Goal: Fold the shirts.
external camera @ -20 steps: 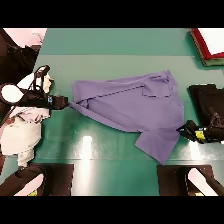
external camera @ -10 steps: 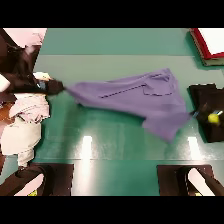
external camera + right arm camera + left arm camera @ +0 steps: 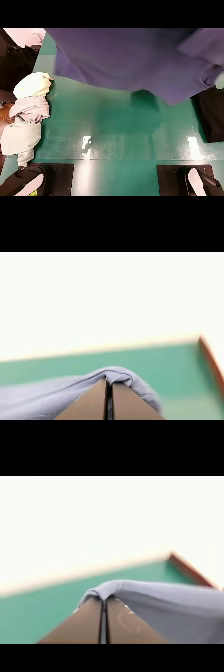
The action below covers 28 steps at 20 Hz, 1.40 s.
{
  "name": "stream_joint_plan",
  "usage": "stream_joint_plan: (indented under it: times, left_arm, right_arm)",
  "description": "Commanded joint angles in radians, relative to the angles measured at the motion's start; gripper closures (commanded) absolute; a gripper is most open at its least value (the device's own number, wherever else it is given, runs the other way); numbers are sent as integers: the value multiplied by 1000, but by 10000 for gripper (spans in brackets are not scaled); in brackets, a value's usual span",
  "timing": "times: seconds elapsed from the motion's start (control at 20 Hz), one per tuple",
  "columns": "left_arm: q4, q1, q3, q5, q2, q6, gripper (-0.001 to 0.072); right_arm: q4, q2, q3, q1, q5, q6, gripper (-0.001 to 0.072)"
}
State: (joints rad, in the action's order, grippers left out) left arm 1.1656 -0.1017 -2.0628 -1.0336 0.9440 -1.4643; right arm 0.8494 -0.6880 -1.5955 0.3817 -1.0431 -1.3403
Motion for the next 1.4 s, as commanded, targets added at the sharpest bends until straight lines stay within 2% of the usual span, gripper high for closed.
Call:
stream_joint_plan:
  times: [0.0,0.25,0.35,0.5,0.65,0.7,0.9,1.05,1.2,1.35]
  left_arm:
    - [-9,0,-126,2,-53,5,685]
    - [-129,0,-134,0,-112,5,685]
    - [-171,0,-136,-5,-113,7,685]
    - [-67,0,-11,-48,-113,-10,685]
    - [-37,0,264,-183,-68,-50,685]
    - [-33,0,350,-220,-38,-49,684]
    - [7,1,608,-213,149,-50,684]
    - [10,1,653,-118,314,-46,684]
    - [15,1,652,72,455,-1,684]
    - [50,1,652,238,561,-1,684]
  right_arm:
    - [70,39,-204,0,22,-1,698]
    - [123,19,-395,25,-55,-3,699]
    - [122,-40,-488,68,-169,-34,699]
    - [84,-171,-573,157,-401,-92,700]
    - [-21,-288,-492,154,-510,-119,701]
    - [-6,-324,-429,113,-535,-134,701]
    - [220,-507,-195,-158,-658,-172,701]
    - [316,-679,-63,-307,-604,-171,701]
    - [331,-841,-26,-358,-442,-171,701]
    - [330,-970,-56,-359,-254,-171,701]
